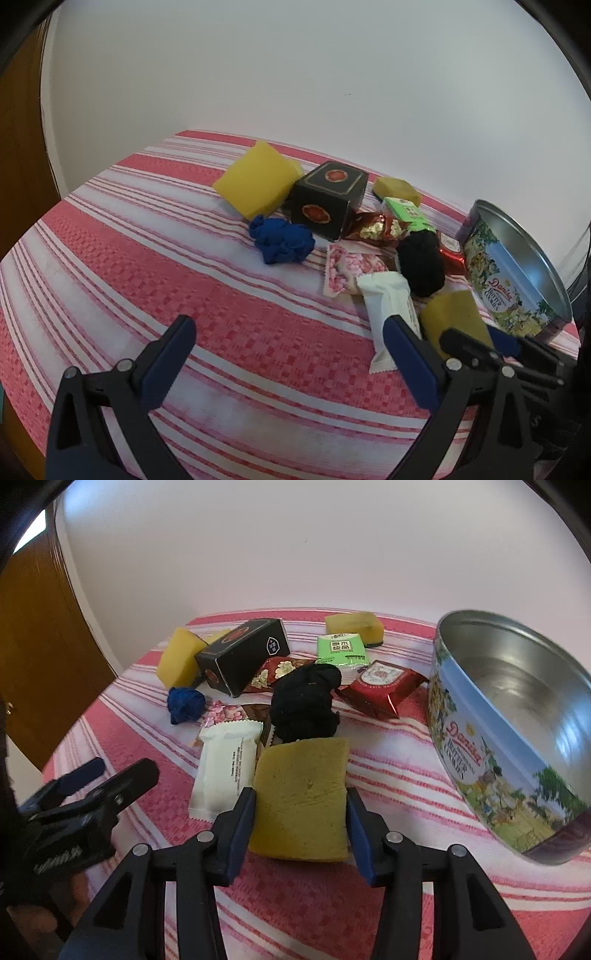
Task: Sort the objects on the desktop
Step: 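Lift the yellow sponge with the right gripper while the left gripper grasps the white pastry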
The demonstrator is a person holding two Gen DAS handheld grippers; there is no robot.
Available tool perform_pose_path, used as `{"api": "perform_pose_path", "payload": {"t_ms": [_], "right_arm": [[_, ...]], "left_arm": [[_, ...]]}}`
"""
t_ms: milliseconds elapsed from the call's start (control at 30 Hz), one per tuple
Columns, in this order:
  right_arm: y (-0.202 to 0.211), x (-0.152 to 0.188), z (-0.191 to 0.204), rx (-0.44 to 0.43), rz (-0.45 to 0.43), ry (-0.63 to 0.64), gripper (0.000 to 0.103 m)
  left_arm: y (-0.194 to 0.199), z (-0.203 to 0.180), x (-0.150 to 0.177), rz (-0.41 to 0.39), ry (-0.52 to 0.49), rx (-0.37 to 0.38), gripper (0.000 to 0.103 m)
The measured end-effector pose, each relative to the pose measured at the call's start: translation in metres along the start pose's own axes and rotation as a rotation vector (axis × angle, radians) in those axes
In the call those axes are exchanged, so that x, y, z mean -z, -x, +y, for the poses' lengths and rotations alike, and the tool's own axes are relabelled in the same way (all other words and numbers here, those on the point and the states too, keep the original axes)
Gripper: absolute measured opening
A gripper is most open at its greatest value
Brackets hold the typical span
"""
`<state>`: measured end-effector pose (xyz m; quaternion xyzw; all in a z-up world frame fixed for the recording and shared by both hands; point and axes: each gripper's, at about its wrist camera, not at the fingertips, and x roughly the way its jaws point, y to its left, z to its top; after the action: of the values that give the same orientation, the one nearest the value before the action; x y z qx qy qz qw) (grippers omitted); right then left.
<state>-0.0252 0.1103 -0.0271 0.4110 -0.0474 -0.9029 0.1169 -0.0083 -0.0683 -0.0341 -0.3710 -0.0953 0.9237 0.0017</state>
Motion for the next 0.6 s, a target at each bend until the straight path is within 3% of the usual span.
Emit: {"api": "perform_pose_path", "payload": {"t_ms": [167, 333, 500, 600], "right_arm": [[0.03, 0.011, -0.003, -0.007, -0.084, -0.009, 0.05], [0.076, 0.025, -0.009, 0.112, -0.253, 0.029, 0.05], [0.1, 0.034, -0.024, 0.169, -0.332, 0.014, 0.05], [0.107, 0.037, -0.031, 0.175, -0.359, 0.008, 0.05]], "left_arm": [[-0.005, -0.021, -0.003, 0.012, -0.041, 0.028, 0.102], [-0.023, -0.051, -0.009, 0.053, -0.063, 0.02, 0.102], [-0.052, -0.077, -0.005, 0.147, -0.106, -0.048, 0.086], [-0.055, -0.086, -0.005, 0.147, -0.129, -0.07, 0.079]]}}
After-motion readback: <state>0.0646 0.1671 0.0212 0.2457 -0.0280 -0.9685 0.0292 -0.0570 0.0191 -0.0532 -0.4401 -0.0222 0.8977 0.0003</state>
